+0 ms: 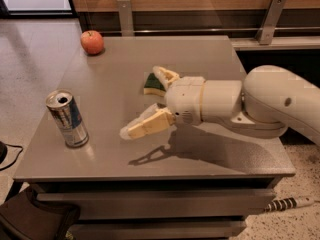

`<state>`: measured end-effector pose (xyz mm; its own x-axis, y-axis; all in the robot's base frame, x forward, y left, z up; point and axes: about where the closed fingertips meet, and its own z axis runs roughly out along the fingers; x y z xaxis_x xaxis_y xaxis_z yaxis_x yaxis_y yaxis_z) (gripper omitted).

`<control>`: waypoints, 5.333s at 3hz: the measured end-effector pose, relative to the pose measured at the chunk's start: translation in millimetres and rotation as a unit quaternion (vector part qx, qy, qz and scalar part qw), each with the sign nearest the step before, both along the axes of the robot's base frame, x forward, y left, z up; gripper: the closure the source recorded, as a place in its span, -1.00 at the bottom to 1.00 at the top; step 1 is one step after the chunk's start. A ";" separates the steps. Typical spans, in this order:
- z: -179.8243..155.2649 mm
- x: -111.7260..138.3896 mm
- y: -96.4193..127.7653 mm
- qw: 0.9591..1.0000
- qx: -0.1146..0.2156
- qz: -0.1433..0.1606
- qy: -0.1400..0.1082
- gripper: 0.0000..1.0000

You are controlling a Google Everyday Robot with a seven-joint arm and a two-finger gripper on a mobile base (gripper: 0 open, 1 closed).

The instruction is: Knock redbull can over

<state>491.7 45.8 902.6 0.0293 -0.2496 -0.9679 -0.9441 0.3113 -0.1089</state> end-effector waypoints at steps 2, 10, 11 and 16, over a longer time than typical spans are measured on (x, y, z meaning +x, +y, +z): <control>-7.2 -6.1 65.7 0.998 0.041 0.047 0.002 -1.00; -3.7 -30.9 130.8 0.995 0.033 0.095 -0.007 1.00; 25.2 -32.6 119.7 0.994 -0.057 0.084 -0.030 1.00; 35.4 -7.2 87.0 0.919 -0.393 -0.010 0.021 1.00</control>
Offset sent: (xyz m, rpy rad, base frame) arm -0.0108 0.1093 -0.0148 0.1211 0.0128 0.1587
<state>484.5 132.9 938.1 -0.0160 -0.8724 -0.4885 -0.9475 0.1692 -0.2712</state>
